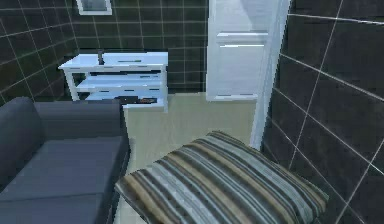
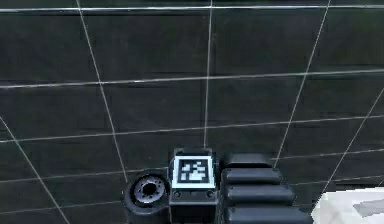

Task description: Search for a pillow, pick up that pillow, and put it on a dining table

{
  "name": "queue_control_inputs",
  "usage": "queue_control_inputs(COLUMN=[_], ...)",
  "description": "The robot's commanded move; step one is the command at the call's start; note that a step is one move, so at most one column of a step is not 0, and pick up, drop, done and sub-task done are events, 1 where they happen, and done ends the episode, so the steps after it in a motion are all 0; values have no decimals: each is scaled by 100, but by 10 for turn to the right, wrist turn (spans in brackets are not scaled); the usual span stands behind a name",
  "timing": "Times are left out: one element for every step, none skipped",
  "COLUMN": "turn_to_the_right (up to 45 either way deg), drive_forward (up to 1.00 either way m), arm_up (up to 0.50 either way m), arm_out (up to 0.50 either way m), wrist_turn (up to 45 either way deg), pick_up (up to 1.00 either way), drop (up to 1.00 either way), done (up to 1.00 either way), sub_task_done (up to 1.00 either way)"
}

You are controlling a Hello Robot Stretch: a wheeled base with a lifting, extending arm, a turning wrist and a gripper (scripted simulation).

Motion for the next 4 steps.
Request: queue_control_inputs(turn_to_the_right=[-90,0,0,0], drive_forward=[0,100,95,30], arm_up=[0,0,0,0], arm_out=[0,0,0,0], wrist_turn=[0,0,0,0], pick_up=[0,0,0,0], drop=[0,0,0,0], done=[0,0,0,0], sub_task_done=[0,0,0,0])
